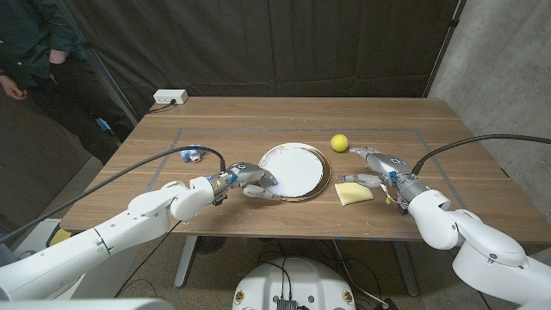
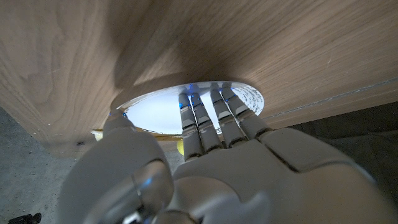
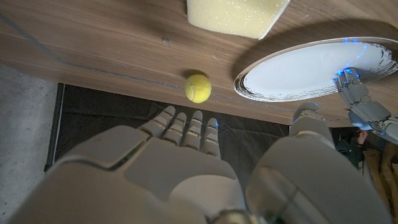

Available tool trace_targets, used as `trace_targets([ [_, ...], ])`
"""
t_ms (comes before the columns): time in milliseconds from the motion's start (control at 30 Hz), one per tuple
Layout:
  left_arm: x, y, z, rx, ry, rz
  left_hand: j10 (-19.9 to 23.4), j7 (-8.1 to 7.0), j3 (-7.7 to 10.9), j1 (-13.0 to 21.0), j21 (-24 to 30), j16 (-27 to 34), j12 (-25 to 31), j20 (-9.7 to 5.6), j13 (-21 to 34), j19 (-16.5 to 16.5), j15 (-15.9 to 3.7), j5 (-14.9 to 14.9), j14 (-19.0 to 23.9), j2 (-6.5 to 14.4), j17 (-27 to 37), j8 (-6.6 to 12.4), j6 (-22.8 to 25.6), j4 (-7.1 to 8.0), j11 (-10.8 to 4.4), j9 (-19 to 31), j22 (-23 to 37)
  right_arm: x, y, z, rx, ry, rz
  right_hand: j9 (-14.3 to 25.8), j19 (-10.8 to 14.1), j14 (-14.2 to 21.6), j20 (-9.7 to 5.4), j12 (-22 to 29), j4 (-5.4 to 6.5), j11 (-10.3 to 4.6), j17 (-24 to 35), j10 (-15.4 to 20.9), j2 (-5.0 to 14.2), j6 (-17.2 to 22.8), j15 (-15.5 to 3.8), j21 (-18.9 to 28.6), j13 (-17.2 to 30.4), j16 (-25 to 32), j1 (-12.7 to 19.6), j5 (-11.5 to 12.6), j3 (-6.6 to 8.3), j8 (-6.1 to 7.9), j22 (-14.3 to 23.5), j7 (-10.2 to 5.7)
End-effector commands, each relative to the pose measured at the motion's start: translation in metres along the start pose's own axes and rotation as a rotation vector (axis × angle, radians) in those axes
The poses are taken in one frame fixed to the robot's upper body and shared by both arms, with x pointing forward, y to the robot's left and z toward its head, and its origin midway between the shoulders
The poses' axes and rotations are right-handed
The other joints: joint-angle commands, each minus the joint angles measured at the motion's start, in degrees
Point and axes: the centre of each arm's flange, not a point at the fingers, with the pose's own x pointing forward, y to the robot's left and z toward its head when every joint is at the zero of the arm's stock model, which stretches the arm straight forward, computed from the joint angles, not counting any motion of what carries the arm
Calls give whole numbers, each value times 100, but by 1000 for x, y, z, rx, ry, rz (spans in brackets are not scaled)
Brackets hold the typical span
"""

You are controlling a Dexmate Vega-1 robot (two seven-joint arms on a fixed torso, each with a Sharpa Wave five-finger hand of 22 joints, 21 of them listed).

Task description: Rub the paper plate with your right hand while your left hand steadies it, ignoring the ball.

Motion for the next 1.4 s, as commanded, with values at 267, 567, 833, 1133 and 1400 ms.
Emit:
trace_targets([
  [267,-3,5,-5,28,22,1,47,3,-47,22,-21,-15,-24,-266,18,37,-381,-26,57,-8,17,-21,66,18,18,13,25,7,11,-7,-56,14,115,20,428,141,23,48,4,-90,5,101,-42,58,-50,231,18,104,11,117,-39,22,-5,-50],
  [567,-5,5,-4,28,24,1,41,5,-48,26,-35,-26,-42,-254,18,23,-379,-32,47,10,18,-39,70,25,29,14,26,10,18,-3,-100,-22,126,24,1128,158,-124,-8,-34,-132,1,-66,-35,-144,-106,404,21,79,135,207,-44,-40,-9,-79],
  [833,-8,4,-2,26,33,3,45,6,-50,28,-43,-32,-52,-255,19,21,-371,-37,41,25,19,-53,72,30,15,14,26,10,21,-8,-138,-23,136,28,1436,174,-202,-43,-74,-146,-2,-205,24,-300,-90,440,21,72,301,249,3,-72,-15,-92],
  [1133,-12,3,2,30,39,4,51,6,-50,31,-52,-34,-60,-248,19,15,-365,-42,47,40,20,-65,76,35,13,15,27,12,28,-12,-145,-14,168,31,1745,328,-362,-19,-126,-164,-7,-206,147,-344,-119,466,22,110,584,263,111,-49,-17,-92],
  [1400,-14,3,4,34,40,9,52,9,-50,34,-61,-36,-69,-245,20,9,-367,-47,50,56,21,-77,80,41,4,15,28,12,36,-12,-138,-2,146,32,2004,584,-396,59,-120,-99,-8,-10,112,-307,-180,487,21,158,677,239,106,-20,-14,-36],
])
